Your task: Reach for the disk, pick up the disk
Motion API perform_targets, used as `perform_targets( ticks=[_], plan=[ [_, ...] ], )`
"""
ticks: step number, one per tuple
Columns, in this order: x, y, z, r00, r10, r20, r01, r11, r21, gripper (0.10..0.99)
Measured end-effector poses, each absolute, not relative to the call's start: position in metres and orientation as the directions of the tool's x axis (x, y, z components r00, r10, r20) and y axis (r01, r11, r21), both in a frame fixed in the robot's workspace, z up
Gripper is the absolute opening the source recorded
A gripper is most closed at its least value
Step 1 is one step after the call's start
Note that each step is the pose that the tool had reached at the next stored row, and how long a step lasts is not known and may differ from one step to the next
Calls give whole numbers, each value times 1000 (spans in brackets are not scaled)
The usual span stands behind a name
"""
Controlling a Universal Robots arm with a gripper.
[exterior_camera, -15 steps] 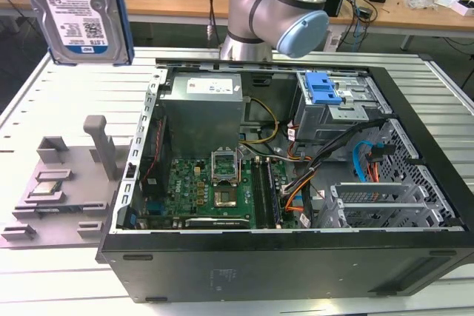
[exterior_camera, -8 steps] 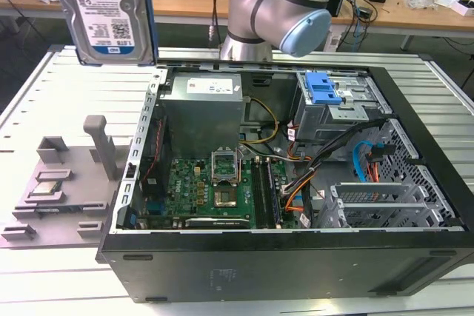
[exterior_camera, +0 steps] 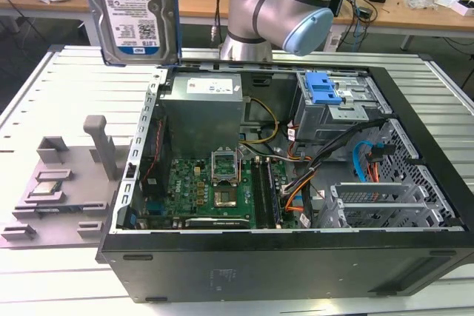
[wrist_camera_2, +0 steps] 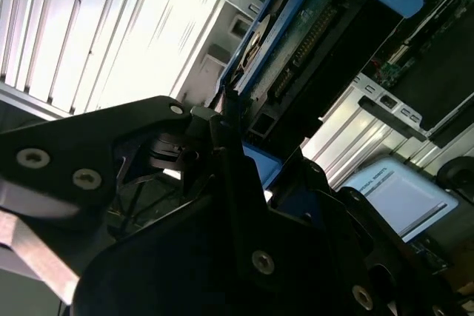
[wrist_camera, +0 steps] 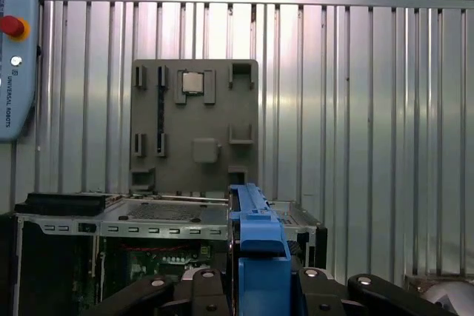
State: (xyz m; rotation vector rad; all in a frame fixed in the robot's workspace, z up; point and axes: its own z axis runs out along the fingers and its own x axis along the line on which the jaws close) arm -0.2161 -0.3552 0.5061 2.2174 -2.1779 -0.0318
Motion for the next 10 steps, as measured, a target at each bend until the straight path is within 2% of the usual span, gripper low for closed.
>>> perform_targets(
  ticks=[10],
  plan=[
    [-178,-355,506,18,-1000,9,-999,-18,38,369]
  ],
)
